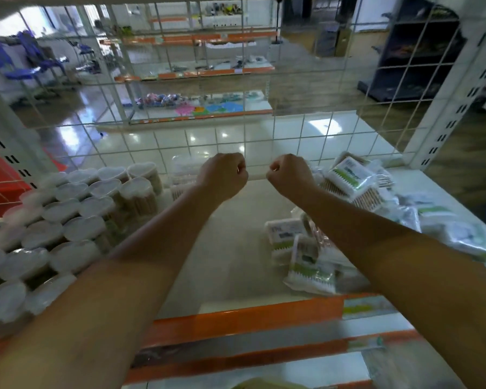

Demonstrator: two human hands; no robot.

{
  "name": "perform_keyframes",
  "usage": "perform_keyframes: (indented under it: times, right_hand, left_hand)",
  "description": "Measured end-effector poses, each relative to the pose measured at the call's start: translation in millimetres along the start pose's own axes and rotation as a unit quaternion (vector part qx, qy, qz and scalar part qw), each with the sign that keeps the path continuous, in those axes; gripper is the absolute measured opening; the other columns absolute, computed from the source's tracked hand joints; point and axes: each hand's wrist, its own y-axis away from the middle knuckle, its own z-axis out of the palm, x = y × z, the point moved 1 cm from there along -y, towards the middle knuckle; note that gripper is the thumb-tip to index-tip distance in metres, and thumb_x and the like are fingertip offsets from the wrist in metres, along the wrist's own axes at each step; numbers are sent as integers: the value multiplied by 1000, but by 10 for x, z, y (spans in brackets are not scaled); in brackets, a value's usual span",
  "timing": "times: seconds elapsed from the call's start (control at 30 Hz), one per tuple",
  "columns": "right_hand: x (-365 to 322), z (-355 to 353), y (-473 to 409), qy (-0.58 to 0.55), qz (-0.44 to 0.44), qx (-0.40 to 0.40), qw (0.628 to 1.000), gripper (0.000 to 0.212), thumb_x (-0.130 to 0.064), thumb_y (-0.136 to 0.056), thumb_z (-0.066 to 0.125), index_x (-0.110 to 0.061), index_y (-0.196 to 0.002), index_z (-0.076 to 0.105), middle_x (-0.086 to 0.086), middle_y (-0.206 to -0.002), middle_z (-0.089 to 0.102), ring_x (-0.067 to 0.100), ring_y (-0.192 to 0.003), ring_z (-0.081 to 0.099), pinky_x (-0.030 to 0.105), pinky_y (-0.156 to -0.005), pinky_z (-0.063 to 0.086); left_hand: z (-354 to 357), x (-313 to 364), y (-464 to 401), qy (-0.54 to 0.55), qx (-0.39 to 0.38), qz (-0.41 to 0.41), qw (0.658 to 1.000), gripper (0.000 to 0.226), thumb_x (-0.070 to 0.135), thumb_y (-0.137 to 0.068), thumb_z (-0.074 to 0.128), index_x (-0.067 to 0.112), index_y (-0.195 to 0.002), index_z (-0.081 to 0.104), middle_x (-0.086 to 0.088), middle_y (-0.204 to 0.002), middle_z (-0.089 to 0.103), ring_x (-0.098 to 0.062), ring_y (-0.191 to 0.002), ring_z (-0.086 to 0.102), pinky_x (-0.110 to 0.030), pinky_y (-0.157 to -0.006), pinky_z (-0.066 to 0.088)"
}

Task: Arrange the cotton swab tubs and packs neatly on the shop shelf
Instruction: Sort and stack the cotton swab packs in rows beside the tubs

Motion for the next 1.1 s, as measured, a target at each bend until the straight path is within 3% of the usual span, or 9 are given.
perform_keyframes:
  times: [0.17, 0.37, 0.57, 0.63, 0.73, 0.9, 1.1]
  right_hand:
    - [380, -339, -57, 27, 35, 15, 999, 19, -9, -79, 54, -1, -86, 70, 15, -83, 69, 24, -75, 62, 32, -69, 51]
    - [793, -710, -79, 30, 66, 40, 997, 16, -9, -76, 55, -5, -83, 70, 10, -87, 70, 24, -80, 63, 34, -74, 54]
    - [1121, -1002, 7, 118, 105, 10, 987, 22, -15, -78, 58, -8, -96, 69, 10, -90, 67, 27, -87, 63, 27, -67, 45]
    - [1225, -1076, 47, 152, 127, -32, 980, 24, -21, -77, 60, -7, -95, 66, 8, -82, 63, 26, -84, 62, 28, -63, 44]
    - [1320, -1148, 118, 147, 147, -85, 974, 25, -28, -78, 62, -5, -88, 62, 2, -65, 51, 18, -61, 52, 23, -49, 35]
    - [1362, -1156, 222, 42, 184, -141, 972, 26, -29, -80, 67, -8, -71, 56, 5, -61, 56, 13, -45, 53, 13, -31, 33]
    - [1345, -1133, 238, 56, 165, -129, 976, 23, -26, -78, 68, -7, -75, 56, 7, -65, 59, 15, -48, 55, 21, -41, 41]
  left_hand:
    - [191, 358, -138, 18, -3, 15, 1000, 14, 18, -87, 48, 14, -84, 61, -3, -78, 57, -20, -73, 52, -27, -61, 36]
    - [377, 792, -252, 33, -21, 21, 999, 17, 17, -87, 47, 11, -90, 63, -7, -88, 63, -22, -77, 52, -27, -63, 34]
    - [554, 1133, -319, 33, -26, 42, 998, 16, 17, -87, 48, 11, -90, 63, -7, -87, 64, -21, -74, 52, -28, -62, 34]
    - [618, 1192, -328, 29, -33, 43, 998, 17, 18, -88, 49, 12, -91, 63, -7, -86, 63, -22, -77, 55, -28, -63, 37]
    - [687, 1234, -302, 22, -40, 40, 998, 16, 19, -86, 49, 12, -89, 64, -7, -84, 62, -24, -77, 55, -28, -64, 38]
    - [791, 1269, -195, 33, -40, 36, 998, 17, 18, -86, 50, 10, -84, 64, -8, -80, 62, -23, -74, 55, -29, -62, 39]
    - [819, 1306, -77, 54, -28, 26, 998, 15, 16, -85, 51, 10, -84, 65, -7, -81, 61, -23, -73, 54, -29, -63, 39]
